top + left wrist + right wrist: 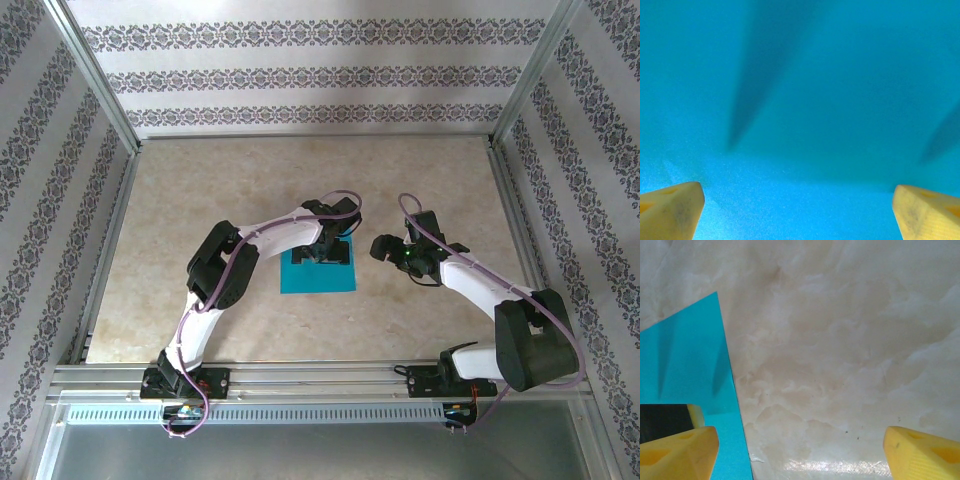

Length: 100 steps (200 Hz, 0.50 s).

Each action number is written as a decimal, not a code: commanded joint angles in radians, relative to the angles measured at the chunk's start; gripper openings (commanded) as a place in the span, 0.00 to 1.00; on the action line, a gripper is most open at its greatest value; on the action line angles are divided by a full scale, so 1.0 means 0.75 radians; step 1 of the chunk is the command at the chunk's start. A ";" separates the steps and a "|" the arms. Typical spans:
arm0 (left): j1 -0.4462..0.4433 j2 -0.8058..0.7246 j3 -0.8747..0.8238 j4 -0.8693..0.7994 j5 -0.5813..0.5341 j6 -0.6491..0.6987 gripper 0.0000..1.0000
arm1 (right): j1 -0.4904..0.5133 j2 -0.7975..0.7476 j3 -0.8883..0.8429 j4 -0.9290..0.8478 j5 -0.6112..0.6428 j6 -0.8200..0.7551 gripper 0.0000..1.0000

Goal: Fold a paper plane with a square sheet of paper (pick it up from the middle)
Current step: First fold the square sheet of paper in half at the center of the table.

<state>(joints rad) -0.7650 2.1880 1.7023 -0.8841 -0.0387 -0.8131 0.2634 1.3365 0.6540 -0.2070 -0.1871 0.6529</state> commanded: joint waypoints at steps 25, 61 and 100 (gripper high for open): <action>-0.011 0.064 0.009 -0.063 0.008 -0.060 0.97 | -0.021 -0.007 -0.027 0.006 0.005 -0.028 0.89; -0.009 0.070 -0.046 -0.024 0.029 -0.074 0.95 | -0.024 0.005 -0.028 0.011 -0.003 -0.022 0.89; -0.005 0.067 -0.100 0.001 0.039 -0.083 0.91 | -0.022 0.017 -0.023 0.016 -0.012 -0.018 0.89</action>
<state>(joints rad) -0.7647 2.1983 1.6901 -0.8673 -0.0227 -0.8536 0.2569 1.3384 0.6437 -0.2054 -0.1883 0.6479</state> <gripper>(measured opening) 0.922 0.889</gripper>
